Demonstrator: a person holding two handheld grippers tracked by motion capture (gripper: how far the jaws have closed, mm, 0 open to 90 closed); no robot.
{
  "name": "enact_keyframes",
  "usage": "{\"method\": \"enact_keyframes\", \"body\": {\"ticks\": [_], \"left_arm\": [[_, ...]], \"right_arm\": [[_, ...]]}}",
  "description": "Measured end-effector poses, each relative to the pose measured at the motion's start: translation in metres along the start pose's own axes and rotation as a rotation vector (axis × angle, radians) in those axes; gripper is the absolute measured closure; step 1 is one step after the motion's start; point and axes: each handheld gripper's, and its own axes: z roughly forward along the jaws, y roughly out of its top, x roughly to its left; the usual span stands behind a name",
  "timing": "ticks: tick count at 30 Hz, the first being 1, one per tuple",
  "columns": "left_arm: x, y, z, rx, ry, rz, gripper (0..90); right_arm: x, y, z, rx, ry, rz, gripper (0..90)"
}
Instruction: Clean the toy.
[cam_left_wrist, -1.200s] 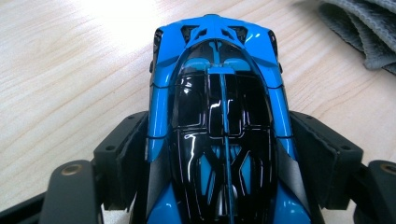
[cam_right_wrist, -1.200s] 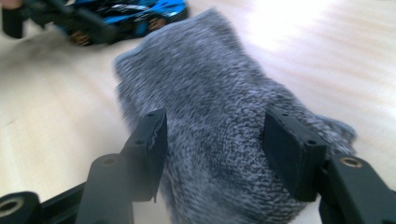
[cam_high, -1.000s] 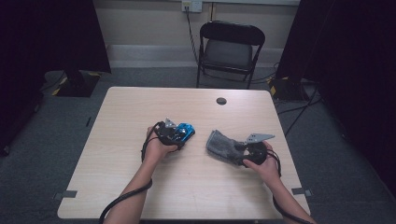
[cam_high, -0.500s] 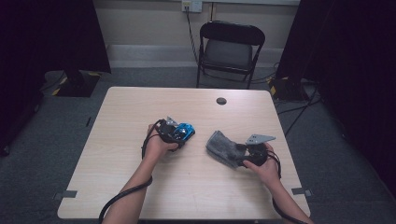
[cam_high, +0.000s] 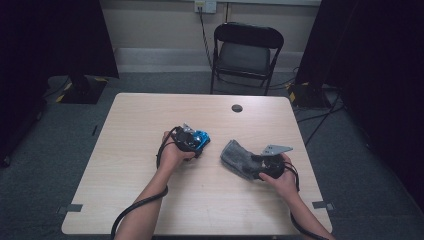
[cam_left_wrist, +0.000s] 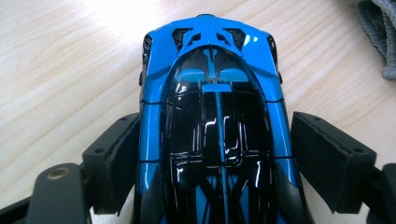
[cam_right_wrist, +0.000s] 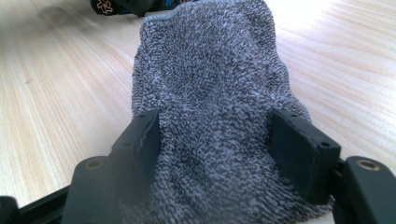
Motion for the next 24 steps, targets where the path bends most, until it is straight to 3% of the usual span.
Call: {"method": "enact_keyframes", "body": {"ticks": [2,3,5,6,12,18,20,23,24], "left_arm": [[-0.001,0.000,-0.002,0.009,0.005,-0.018,21.0],[-0.001,0.001,-0.005,0.014,0.023,-0.022,26.1],[-0.001,0.000,-0.005,0.016,0.018,-0.013,26.2],[-0.001,-0.003,-0.006,-0.007,0.019,-0.002,26.1],[-0.002,-0.006,-0.009,-0.003,0.018,-0.012,26.1],[0.000,-0.008,-0.012,-0.002,0.004,-0.054,26.1],[0.000,-0.007,-0.014,0.019,0.001,-0.021,25.6],[0.000,-0.002,-0.016,-0.003,-0.010,-0.019,22.4],[0.000,0.004,-0.019,-0.009,0.004,-0.003,20.0]], "right_arm": [[0.000,-0.001,0.000,-0.002,0.002,0.002,33.4],[-0.001,-0.001,0.001,0.000,0.001,0.004,33.4],[-0.001,-0.001,0.002,0.000,0.003,0.006,33.4],[-0.001,-0.001,0.002,0.001,0.002,0.006,33.4],[-0.001,-0.002,0.003,0.002,-0.001,0.009,33.2],[-0.002,-0.002,0.003,-0.004,0.004,0.014,32.9],[-0.002,-0.003,0.003,-0.003,0.004,0.013,32.9],[-0.002,-0.003,0.003,-0.004,0.009,0.015,32.9],[-0.003,-0.003,0.003,-0.004,0.010,0.016,32.9]]}}
